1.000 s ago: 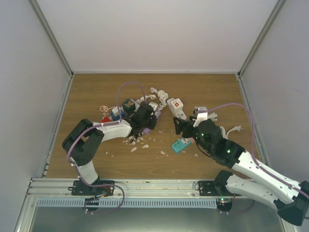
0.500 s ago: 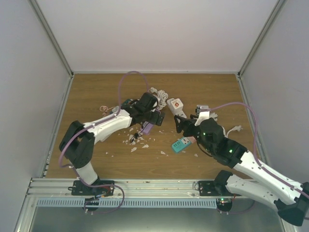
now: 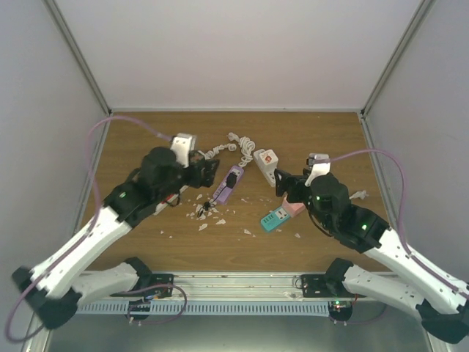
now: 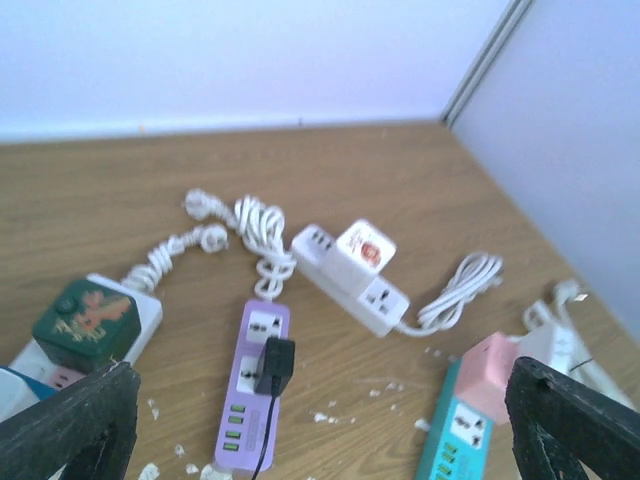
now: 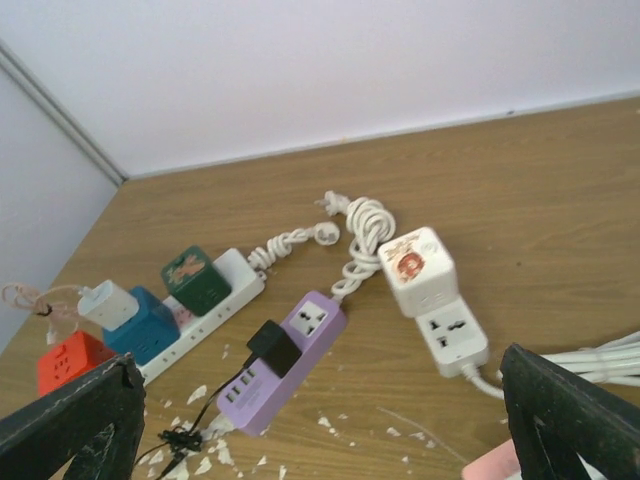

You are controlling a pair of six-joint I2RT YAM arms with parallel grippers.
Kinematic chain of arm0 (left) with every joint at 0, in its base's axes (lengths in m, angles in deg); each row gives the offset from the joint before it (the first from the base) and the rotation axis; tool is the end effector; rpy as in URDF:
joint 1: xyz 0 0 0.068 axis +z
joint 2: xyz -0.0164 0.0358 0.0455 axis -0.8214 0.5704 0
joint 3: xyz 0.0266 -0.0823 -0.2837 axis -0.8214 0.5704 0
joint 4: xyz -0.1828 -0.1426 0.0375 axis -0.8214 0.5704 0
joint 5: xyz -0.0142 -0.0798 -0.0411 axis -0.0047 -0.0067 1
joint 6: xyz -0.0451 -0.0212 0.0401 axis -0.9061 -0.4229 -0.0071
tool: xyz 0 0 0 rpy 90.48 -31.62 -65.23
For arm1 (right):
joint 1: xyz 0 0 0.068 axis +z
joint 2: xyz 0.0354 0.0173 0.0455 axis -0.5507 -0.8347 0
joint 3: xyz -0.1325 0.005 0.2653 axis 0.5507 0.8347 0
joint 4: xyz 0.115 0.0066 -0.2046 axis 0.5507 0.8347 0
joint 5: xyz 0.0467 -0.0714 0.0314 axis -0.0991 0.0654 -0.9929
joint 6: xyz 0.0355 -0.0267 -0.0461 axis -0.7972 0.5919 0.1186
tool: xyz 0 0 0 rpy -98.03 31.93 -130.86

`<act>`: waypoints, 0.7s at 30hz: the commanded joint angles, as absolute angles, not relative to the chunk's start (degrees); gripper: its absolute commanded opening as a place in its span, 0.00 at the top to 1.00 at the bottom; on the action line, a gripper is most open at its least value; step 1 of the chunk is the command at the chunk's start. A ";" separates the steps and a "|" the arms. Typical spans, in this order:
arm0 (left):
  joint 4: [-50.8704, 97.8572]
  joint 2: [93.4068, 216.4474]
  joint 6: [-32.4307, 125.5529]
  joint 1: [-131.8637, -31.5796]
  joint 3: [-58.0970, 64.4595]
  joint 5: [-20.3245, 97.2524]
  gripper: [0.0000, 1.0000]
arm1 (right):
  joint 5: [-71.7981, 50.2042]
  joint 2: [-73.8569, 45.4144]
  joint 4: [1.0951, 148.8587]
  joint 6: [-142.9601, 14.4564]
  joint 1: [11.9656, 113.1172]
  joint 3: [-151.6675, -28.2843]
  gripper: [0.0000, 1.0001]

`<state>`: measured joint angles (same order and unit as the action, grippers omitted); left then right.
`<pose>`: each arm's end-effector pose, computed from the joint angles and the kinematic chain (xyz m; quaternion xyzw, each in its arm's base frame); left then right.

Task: Insert the plug

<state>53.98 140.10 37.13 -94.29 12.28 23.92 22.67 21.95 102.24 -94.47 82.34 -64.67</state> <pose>0.1609 -0.1235 0.3804 0.1041 0.8403 -0.2251 0.4820 0.1049 0.0877 0.3520 0.0397 0.8187 0.2335 0.5231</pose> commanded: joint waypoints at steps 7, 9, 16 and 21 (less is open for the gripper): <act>61.26 113.43 36.00 -93.98 15.01 14.56 0.01 | 33.51 30.77 114.26 -88.11 81.99 -72.43 0.01; 62.45 109.09 37.68 -93.98 14.25 12.63 0.01 | 35.61 33.23 114.97 -87.41 81.94 -72.77 0.00; 67.07 99.12 42.90 -93.98 13.39 3.74 0.01 | 43.83 40.75 117.25 -88.16 81.94 -73.55 0.00; 68.32 95.35 43.06 -93.98 15.10 1.69 0.01 | 47.19 44.96 118.33 -91.86 82.02 -71.96 0.00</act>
